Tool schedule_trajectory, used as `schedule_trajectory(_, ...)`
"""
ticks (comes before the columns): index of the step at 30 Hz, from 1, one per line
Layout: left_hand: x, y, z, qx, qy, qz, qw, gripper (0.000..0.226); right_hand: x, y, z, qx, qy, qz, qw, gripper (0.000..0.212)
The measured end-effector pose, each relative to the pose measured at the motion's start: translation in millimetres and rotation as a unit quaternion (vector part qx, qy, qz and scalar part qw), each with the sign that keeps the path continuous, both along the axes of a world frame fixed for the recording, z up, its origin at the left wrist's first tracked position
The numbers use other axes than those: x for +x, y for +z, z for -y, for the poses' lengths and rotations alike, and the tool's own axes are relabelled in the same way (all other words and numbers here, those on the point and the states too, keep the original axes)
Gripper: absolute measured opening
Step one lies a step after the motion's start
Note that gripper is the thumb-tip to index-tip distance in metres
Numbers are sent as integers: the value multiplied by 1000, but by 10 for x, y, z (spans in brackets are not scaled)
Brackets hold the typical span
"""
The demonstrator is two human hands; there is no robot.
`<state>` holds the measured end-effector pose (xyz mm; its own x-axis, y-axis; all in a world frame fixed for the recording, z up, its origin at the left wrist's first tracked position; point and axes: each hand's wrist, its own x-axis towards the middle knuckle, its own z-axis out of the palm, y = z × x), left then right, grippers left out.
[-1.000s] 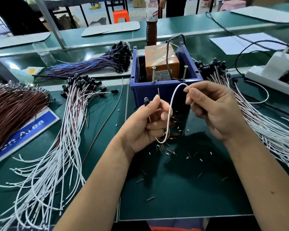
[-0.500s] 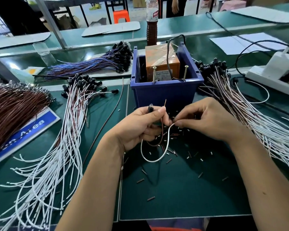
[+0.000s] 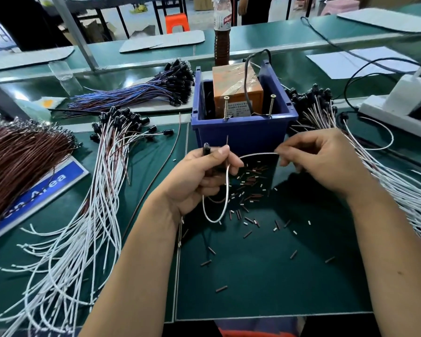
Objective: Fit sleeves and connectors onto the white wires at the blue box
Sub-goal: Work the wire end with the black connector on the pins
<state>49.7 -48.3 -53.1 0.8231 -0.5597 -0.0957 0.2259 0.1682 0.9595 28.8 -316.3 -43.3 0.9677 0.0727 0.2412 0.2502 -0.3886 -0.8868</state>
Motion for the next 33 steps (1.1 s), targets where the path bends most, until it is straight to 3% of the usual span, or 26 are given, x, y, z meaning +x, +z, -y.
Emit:
schedule_trajectory(7, -71, 1, 74, 40, -100, -2, 994, 32, -55, 46, -93, -2, 152, -62, 986, 10)
schedule_trajectory(11, -76, -20, 143, 46, -81, 2, 996, 32, -47, 10, -190, 2, 180, -55, 982, 10)
schedule_trajectory(18, -46, -23, 124, 20, -34, -15, 999, 34, 29, -69, -189, 110, 61, -22, 992, 4)
schedule_trajectory(24, -66, -43, 191, 28, -18, -2, 999, 32, -3, -78, -332, 82, 100, -35, 991, 4)
schedule_trajectory(28, -60, -49, 218, 4, -5, -20, 1000, 31, 28, -91, -326, 138, 50, -65, 987, 19)
schedule_trajectory(33, -39, -71, 222, 2, 11, -18, 1000, 32, 54, -158, -449, 103, 26, -52, 993, 23)
